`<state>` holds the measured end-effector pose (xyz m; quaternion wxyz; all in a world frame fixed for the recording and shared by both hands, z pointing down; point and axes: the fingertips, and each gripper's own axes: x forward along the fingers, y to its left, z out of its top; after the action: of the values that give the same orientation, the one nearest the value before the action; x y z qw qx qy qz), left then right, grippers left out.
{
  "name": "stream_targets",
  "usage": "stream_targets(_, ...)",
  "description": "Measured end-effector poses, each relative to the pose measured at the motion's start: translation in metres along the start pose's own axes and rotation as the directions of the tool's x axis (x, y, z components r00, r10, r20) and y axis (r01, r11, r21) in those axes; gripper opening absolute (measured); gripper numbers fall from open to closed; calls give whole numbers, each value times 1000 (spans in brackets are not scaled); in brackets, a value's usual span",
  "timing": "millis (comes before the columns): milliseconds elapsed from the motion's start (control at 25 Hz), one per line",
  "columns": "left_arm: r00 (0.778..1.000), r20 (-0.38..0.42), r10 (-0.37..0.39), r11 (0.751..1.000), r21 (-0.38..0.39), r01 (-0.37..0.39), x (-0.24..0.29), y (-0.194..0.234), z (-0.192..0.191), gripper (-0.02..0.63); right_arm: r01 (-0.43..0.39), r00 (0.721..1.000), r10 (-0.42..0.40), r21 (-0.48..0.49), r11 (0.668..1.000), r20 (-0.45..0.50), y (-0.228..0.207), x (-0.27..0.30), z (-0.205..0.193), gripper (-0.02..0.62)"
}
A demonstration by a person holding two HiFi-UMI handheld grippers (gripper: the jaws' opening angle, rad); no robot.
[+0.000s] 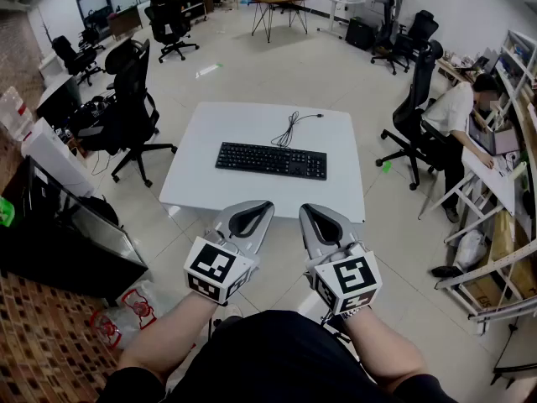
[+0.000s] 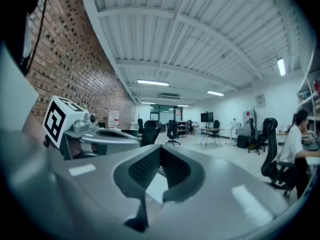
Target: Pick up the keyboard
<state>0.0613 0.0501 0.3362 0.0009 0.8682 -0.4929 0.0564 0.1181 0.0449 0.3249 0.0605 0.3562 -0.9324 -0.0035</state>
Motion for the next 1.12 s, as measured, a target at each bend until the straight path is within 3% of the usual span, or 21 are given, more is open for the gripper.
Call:
stream_targets(560,996,-81,21,996,-90,-28,19,27,-21,5,-18,1000,18,12,1000,1,-16,10,-6,3)
stream_targets(880,984,-177,29,973,-222,-69,51,107,-64,48,13,999,-13,13,1000,-29,-38,58,-9,2)
stream_targets(1120,954,-295,53,946,-291,-142,81,189,-116,81,50,996,-47,47,998,-69,-63,107,-20,2)
